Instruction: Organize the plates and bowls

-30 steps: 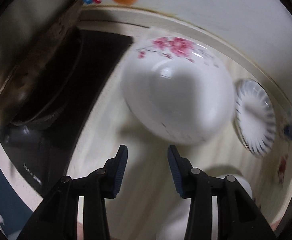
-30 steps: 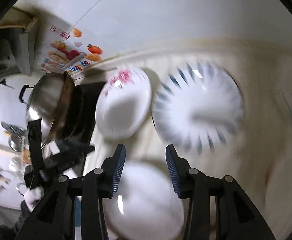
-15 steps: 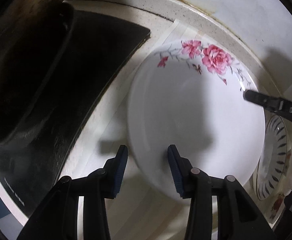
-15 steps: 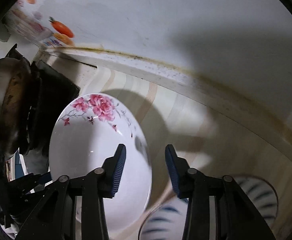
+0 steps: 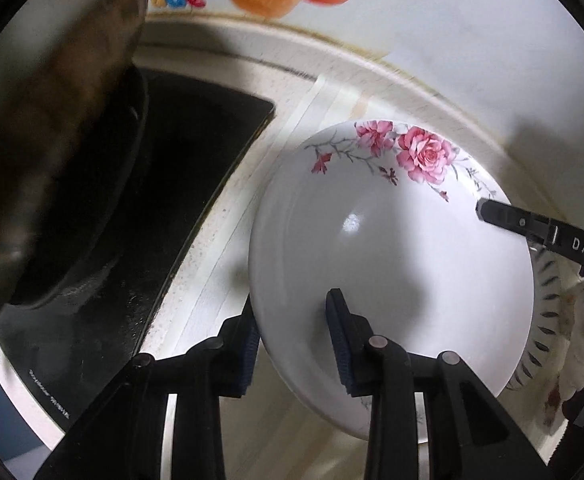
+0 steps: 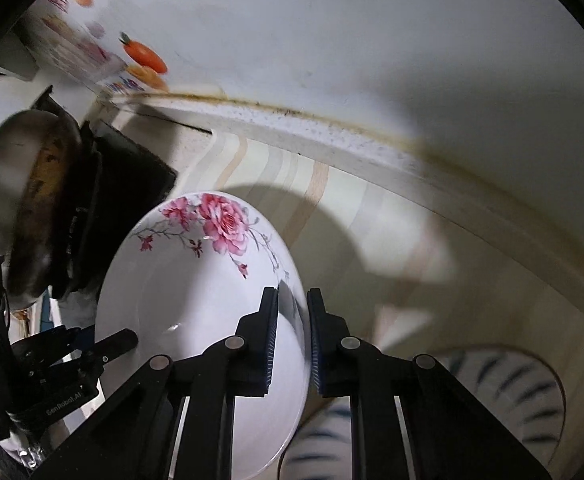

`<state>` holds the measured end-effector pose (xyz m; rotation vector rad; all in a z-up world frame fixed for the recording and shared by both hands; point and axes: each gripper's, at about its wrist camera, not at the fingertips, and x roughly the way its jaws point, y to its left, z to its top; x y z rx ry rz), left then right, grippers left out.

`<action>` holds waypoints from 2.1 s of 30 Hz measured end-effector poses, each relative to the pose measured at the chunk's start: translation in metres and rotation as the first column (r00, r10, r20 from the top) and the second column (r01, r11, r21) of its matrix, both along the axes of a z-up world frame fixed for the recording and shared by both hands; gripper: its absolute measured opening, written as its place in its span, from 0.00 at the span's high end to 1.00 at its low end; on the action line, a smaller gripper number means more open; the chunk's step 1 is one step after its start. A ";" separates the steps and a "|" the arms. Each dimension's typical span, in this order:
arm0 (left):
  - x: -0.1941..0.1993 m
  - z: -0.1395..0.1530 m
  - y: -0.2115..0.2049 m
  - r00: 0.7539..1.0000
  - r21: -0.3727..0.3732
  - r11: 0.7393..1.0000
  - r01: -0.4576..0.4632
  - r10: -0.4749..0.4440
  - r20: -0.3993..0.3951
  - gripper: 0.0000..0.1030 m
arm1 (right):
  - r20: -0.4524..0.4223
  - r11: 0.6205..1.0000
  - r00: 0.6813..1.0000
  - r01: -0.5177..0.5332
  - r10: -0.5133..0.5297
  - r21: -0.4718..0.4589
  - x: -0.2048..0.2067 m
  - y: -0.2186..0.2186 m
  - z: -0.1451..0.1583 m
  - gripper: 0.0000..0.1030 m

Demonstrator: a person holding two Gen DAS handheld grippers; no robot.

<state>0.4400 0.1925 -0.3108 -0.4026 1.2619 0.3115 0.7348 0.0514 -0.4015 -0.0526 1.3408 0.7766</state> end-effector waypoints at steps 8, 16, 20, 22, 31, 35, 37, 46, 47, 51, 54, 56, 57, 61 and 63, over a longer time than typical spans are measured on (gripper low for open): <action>-0.018 0.051 -0.024 0.994 0.006 0.996 0.094 -0.095 0.058 0.71 | 0.034 0.992 0.995 0.093 -0.096 0.081 -0.048 -0.052 0.062 0.84; -0.061 0.082 -0.061 0.966 0.001 0.969 0.247 -0.246 0.079 0.71 | 0.047 0.975 0.977 0.201 -0.206 0.094 -0.137 -0.114 0.100 0.84; -0.084 0.074 -0.075 0.949 -0.007 0.951 0.309 -0.308 0.064 0.71 | 0.028 0.961 0.964 0.260 -0.264 0.096 -0.184 -0.136 0.097 0.84; -0.094 0.067 -0.082 0.944 -0.012 0.944 0.329 -0.328 0.045 0.71 | 0.008 0.953 0.957 0.287 -0.289 0.092 -0.206 -0.146 0.089 0.84; -0.108 0.015 -0.101 0.908 -0.019 0.911 0.412 -0.412 -0.076 0.71 | -0.083 0.925 0.923 0.379 -0.374 0.041 -0.274 -0.173 0.035 0.84; -0.109 0.000 -0.111 0.891 -0.010 0.897 0.442 -0.441 -0.107 0.71 | -0.107 0.917 0.913 0.398 -0.394 0.013 -0.288 -0.181 0.013 0.84; -0.107 -0.004 -0.110 0.886 -0.007 0.892 0.451 -0.449 -0.116 0.71 | -0.118 0.913 0.907 0.407 -0.404 0.001 -0.292 -0.184 0.005 0.84; -0.106 -0.018 -0.121 0.862 0.031 0.870 0.491 -0.480 -0.164 0.71 | -0.143 0.903 0.893 0.428 -0.426 -0.018 -0.292 -0.188 -0.012 0.84; -0.105 -0.019 -0.122 0.860 0.037 0.869 0.494 -0.482 -0.168 0.71 | -0.140 0.904 0.894 0.427 -0.426 -0.022 -0.292 -0.187 -0.013 0.84; -0.104 -0.024 -0.126 0.852 0.047 0.861 0.506 -0.491 -0.181 0.71 | -0.134 0.905 0.896 0.423 -0.424 -0.034 -0.288 -0.184 -0.013 0.84; -0.104 -0.024 -0.127 0.846 0.049 0.856 0.515 -0.499 -0.187 0.71 | -0.125 0.906 0.897 0.422 -0.424 -0.044 -0.288 -0.182 -0.012 0.84; -0.104 -0.023 -0.128 0.846 0.053 0.855 0.516 -0.499 -0.188 0.71 | -0.122 0.905 0.897 0.423 -0.425 -0.046 -0.287 -0.182 -0.011 0.84; -0.103 -0.023 -0.128 0.846 0.053 0.855 0.516 -0.499 -0.187 0.71 | -0.123 0.904 0.896 0.425 -0.427 -0.045 -0.287 -0.182 -0.011 0.84; -0.104 -0.024 -0.130 0.847 0.059 0.855 0.516 -0.499 -0.183 0.71 | -0.135 0.903 0.893 0.427 -0.430 -0.053 -0.285 -0.183 -0.010 0.84; -0.106 -0.021 -0.128 0.848 0.060 0.855 0.516 -0.499 -0.179 0.71 | -0.132 0.902 0.892 0.427 -0.432 -0.064 -0.286 -0.183 -0.009 0.84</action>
